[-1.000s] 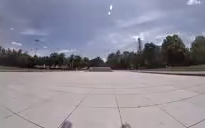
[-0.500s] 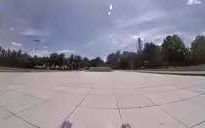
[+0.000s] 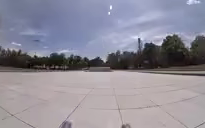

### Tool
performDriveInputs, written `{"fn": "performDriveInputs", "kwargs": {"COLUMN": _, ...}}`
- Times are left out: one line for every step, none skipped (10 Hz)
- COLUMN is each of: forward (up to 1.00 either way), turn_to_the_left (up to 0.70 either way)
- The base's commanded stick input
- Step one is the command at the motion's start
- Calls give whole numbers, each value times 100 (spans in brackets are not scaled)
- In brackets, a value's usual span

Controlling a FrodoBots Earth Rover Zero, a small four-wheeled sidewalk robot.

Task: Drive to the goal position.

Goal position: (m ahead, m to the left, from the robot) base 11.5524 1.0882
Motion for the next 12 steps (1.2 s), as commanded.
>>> {"fn": "performDriveInputs", "kwargs": {"forward": 10, "turn_to_the_left": 0}}
{"fn": "performDriveInputs", "kwargs": {"forward": 9, "turn_to_the_left": 0}}
{"fn": "performDriveInputs", "kwargs": {"forward": 9, "turn_to_the_left": 0}}
{"fn": "performDriveInputs", "kwargs": {"forward": 10, "turn_to_the_left": 0}}
{"fn": "performDriveInputs", "kwargs": {"forward": 9, "turn_to_the_left": 0}}
{"fn": "performDriveInputs", "kwargs": {"forward": 9, "turn_to_the_left": 0}}
{"fn": "performDriveInputs", "kwargs": {"forward": 9, "turn_to_the_left": 0}}
{"fn": "performDriveInputs", "kwargs": {"forward": 9, "turn_to_the_left": 0}}
{"fn": "performDriveInputs", "kwargs": {"forward": 9, "turn_to_the_left": 0}}
{"fn": "performDriveInputs", "kwargs": {"forward": 10, "turn_to_the_left": 0}}
{"fn": "performDriveInputs", "kwargs": {"forward": 10, "turn_to_the_left": 0}}
{"fn": "performDriveInputs", "kwargs": {"forward": 9, "turn_to_the_left": 0}}
